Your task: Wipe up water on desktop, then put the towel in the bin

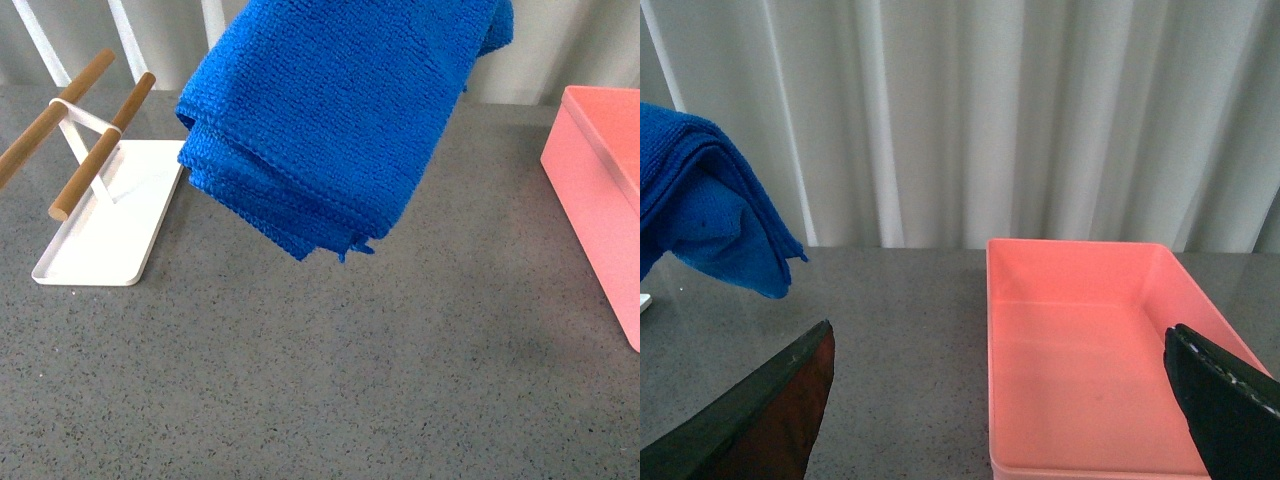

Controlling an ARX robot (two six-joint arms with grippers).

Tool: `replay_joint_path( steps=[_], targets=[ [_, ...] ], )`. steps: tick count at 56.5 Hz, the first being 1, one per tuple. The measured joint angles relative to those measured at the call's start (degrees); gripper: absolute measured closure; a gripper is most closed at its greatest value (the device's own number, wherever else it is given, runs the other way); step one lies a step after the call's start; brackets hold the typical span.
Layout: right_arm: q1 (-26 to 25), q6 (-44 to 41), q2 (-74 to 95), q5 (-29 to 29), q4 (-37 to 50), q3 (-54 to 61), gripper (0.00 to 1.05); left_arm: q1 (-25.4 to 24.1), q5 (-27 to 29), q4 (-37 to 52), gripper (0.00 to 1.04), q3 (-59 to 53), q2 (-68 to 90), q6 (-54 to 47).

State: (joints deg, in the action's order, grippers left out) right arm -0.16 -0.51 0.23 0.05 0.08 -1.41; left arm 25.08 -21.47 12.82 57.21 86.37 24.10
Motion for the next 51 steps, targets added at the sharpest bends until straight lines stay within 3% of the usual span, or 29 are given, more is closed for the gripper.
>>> replay_joint_path(
  steps=[3,7,10,16,25,37,51],
  targets=[
    [0.0,0.2,0.1,0.2,-0.1,0.0,0.07,0.0,0.2,0.0,1.01,0.0,0.0,0.0],
    [-3.4,6.3,8.7,9.7,-13.0,-5.5,0.07,-0.1,0.3,0.0,1.01,0.0,0.0,0.0],
    [-5.8,8.8,16.1,15.4,-15.1,-8.3,0.07,0.0,0.3,0.0,1.01,0.0,0.0,0.0],
    [-8.7,10.0,28.7,27.2,-9.6,-12.9,0.07,0.1,0.1,0.0,1.01,0.0,0.0,0.0],
    [-8.0,9.4,48.3,43.6,2.9,-18.7,0.07,0.0,0.3,0.0,1.01,0.0,0.0,0.0],
    [-3.4,11.3,64.3,48.7,15.1,-22.9,0.07,0.0,0.3,0.0,1.01,0.0,0.0,0.0],
    [2.0,15.5,77.4,48.0,26.0,-27.8,0.07,0.0,0.3,0.0,1.01,0.0,0.0,0.0]
  ],
)
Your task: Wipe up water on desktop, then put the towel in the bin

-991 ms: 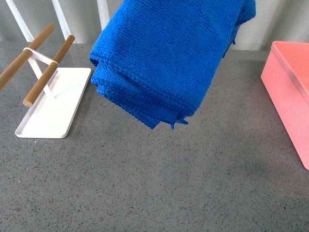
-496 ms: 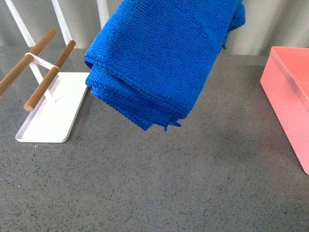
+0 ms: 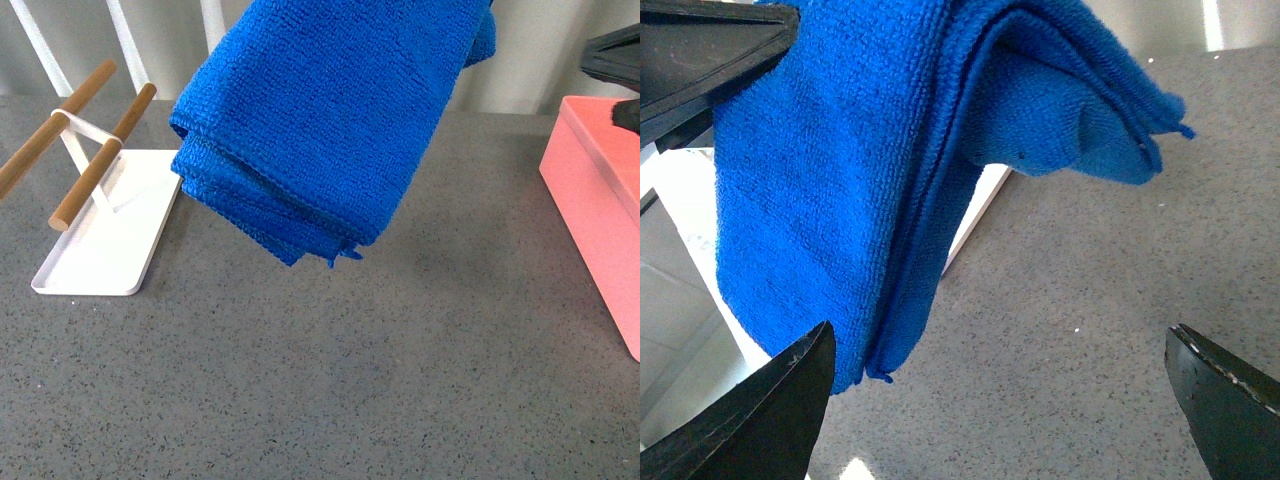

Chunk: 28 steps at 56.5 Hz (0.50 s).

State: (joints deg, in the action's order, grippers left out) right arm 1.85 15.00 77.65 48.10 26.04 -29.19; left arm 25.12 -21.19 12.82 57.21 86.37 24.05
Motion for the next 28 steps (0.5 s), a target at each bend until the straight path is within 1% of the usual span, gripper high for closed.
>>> replay_joint_path(
  steps=[9,19,28],
  targets=[
    [4.2,0.7,4.9,-1.3,3.5,-2.8,0.07,0.0,0.0,0.0,1.01,0.0,0.0,0.0],
    [7.3,0.3,8.7,-3.2,3.5,-5.7,0.07,0.0,0.0,0.0,1.01,0.0,0.0,0.0],
    [10.3,-1.7,13.0,-3.6,2.7,-10.4,0.07,0.0,0.0,0.0,1.01,0.0,0.0,0.0]
  ],
)
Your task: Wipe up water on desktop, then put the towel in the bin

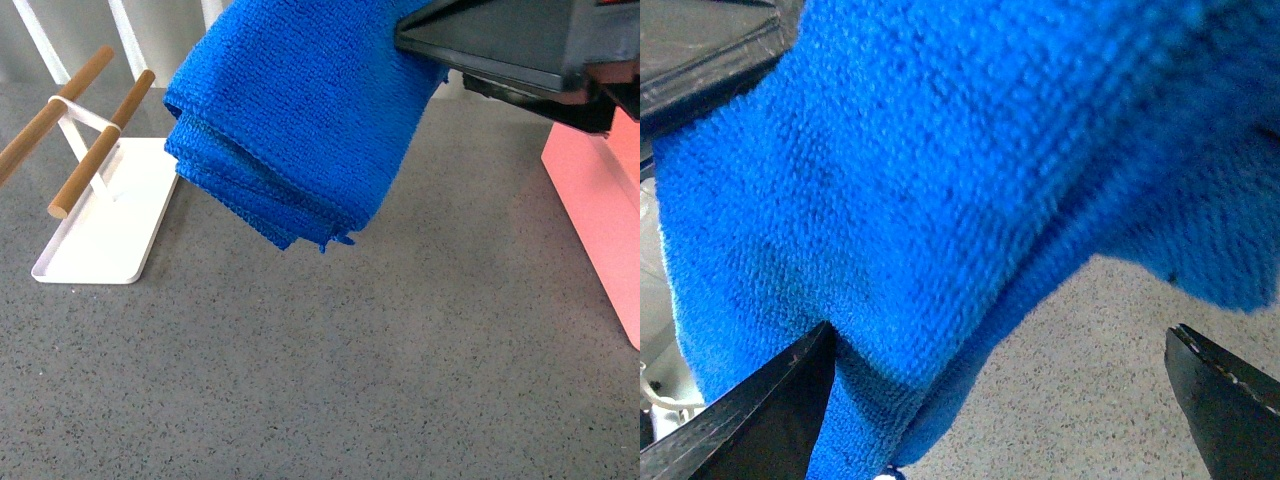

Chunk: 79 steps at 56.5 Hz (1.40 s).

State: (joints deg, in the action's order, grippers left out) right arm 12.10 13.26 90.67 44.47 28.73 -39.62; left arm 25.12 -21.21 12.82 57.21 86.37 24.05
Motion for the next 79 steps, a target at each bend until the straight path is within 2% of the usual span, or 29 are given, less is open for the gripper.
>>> replay_joint_path(
  steps=[18,20,31,51,60,72,79],
  targets=[
    [3.5,0.1,3.7,1.1,1.8,-4.5,0.07,0.0,0.0,0.0,1.01,0.0,0.0,0.0],
    [4.0,0.4,4.0,1.1,2.1,-4.7,0.09,0.0,0.0,0.0,1.01,0.0,0.0,0.0],
    [5.9,2.3,5.2,0.4,4.9,-5.2,0.37,0.0,0.1,0.0,1.01,0.0,0.0,0.0],
    [6.2,3.8,5.6,-0.5,6.9,-5.3,0.83,0.0,0.1,0.0,1.01,0.0,0.0,0.0],
    [5.8,4.0,5.6,-0.9,6.8,-5.3,1.01,0.0,0.0,0.0,0.8,0.0,0.0,0.0],
    [5.4,4.0,5.5,-1.0,6.3,-4.7,1.01,0.0,0.0,0.1,0.39,0.0,0.0,0.0],
    [5.2,4.0,5.5,-1.3,5.8,-4.7,1.01,0.0,0.0,0.1,0.23,0.0,0.0,0.0]
  ],
)
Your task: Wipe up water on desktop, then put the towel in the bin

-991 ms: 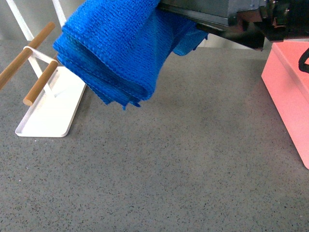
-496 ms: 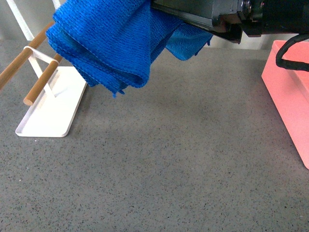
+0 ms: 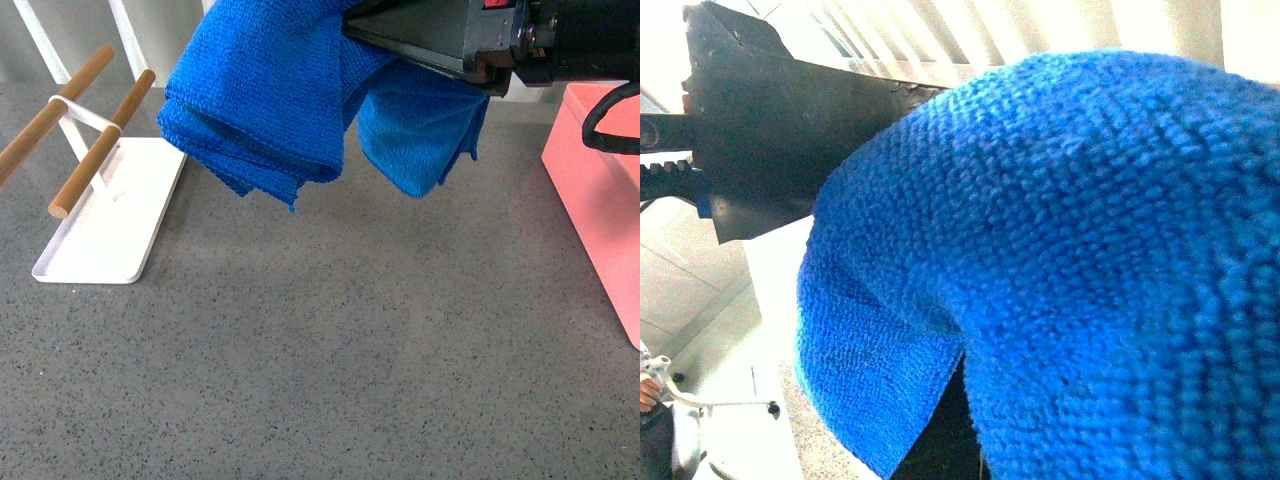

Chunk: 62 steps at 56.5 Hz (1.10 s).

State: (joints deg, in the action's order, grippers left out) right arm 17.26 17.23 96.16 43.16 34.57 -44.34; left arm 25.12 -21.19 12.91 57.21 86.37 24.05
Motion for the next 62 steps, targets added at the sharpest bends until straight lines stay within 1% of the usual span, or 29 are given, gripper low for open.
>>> replay_joint_path(
  steps=[5,7,12,28,30,31,32,33,35,37,38,39,41,42,46,52,57,62],
  targets=[
    [-0.2,-0.1,-0.2,0.0,-0.4,0.0,1.01,0.0,0.0,0.0,0.09,0.0,0.0,0.0],
    [-0.2,-0.1,-0.2,0.0,-0.7,0.0,1.01,0.0,0.0,0.0,0.05,0.0,0.0,0.0],
    [-0.3,-0.3,-0.4,0.0,-1.1,0.0,1.01,0.0,0.0,0.0,0.08,0.0,0.0,0.0],
    [-0.6,-0.4,-0.7,-0.7,-2.1,0.0,1.01,0.0,0.0,0.0,0.07,0.0,0.0,0.0],
    [-0.7,-0.4,-0.7,-0.7,-2.1,0.0,1.01,0.4,2.9,1.4,0.08,-0.5,0.0,-1.6],
    [-0.7,-0.4,-0.7,-0.7,-2.1,0.0,1.01,1.2,10.2,5.9,0.13,-2.1,-0.3,-3.4],
    [-0.7,-0.4,-0.7,-0.7,-2.1,0.0,1.01,1.4,11.7,7.9,0.14,-2.9,-0.5,-4.5],
    [-0.7,-0.4,-0.7,-0.7,-2.1,0.0,1.01,1.4,18.9,11.6,0.18,-4.6,-0.8,-7.3],
    [-0.7,-0.4,-0.8,-0.7,-2.1,0.0,1.01,1.4,29.0,18.4,0.25,-8.8,-2.3,-12.0],
    [-0.8,-0.4,-0.8,-0.7,-2.1,0.0,1.01,0.7,36.5,23.2,0.32,-13.1,-4.3,-15.7],
    [-1.0,-0.4,-0.8,-0.7,-2.1,0.0,1.01,-0.2,40.4,25.6,0.38,-16.0,-6.1,-17.4],
    [-1.1,-0.4,-0.9,-0.7,-2.1,0.1,1.01,-1.0,41.6,26.8,0.41,-17.9,-7.3,-18.4],
    [-1.5,-0.4,-1.0,-0.7,-2.1,0.2,1.01,-2.5,42.2,28.3,0.48,-21.2,-9.8,-20.1],
    [-1.6,-0.4,-1.0,-0.8,-2.1,0.3,1.01,-3.7,42.0,29.1,0.54,-23.4,-11.5,-20.8],
    [-1.8,-0.5,-1.1,-1.1,-2.2,0.3,1.01,-6.3,40.2,30.4,0.68,-28.9,-15.2,-22.1],
    [-1.7,-0.6,-1.2,-1.1,-2.8,0.3,1.01,-8.5,37.5,31.0,0.84,-34.1,-18.6,-22.8],
    [-1.8,-0.9,-1.7,-1.4,-3.4,0.3,1.01,-10.7,34.8,31.4,1.02,-38.4,-22.5,-23.1],
    [-2.3,-1.5,-2.1,-1.9,-4.8,0.3,1.01,-13.1,32.7,31.4,1.01,-42.3,-26.6,-23.5]
  ],
)
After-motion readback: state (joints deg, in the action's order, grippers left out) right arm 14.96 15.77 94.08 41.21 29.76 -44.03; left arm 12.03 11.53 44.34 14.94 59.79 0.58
